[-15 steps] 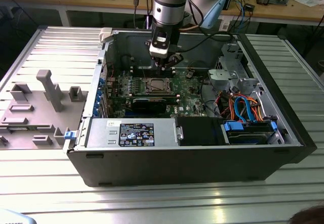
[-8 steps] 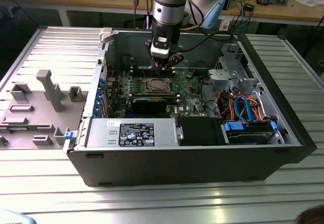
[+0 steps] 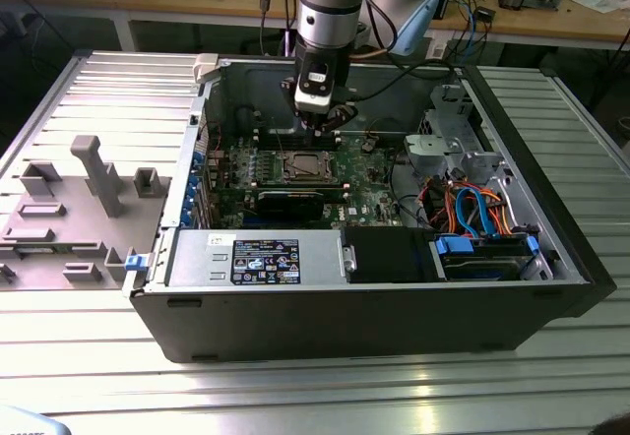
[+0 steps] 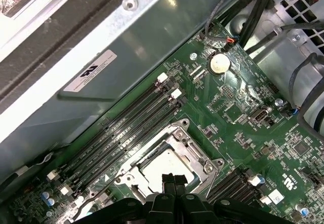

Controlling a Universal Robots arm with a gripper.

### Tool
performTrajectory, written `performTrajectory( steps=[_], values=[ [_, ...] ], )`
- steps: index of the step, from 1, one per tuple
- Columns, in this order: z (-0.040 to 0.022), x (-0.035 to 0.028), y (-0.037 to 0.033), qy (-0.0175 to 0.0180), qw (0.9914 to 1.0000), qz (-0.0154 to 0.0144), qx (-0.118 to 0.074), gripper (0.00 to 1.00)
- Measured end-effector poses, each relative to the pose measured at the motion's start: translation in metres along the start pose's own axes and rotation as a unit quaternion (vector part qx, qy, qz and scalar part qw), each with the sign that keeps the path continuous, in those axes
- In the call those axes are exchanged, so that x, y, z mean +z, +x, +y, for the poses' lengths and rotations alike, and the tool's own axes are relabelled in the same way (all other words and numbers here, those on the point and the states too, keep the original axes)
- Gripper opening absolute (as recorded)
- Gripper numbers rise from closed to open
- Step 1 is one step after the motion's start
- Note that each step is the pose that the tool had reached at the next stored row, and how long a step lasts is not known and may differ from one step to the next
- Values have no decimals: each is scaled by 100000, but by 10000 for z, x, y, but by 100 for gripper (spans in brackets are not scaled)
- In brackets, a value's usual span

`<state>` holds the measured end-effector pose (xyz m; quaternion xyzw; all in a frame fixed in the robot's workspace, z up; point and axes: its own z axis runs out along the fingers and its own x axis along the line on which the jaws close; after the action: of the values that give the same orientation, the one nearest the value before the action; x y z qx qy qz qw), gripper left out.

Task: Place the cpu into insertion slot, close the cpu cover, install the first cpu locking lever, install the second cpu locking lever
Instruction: 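Install the first cpu locking lever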

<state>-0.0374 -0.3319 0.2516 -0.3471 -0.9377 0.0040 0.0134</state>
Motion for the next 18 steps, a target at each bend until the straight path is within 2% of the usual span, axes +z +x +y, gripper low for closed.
performTrajectory(
  steps=[18],
  values=[
    [0, 0, 0, -300, 99960, 265, -2784, 11]
  ],
)
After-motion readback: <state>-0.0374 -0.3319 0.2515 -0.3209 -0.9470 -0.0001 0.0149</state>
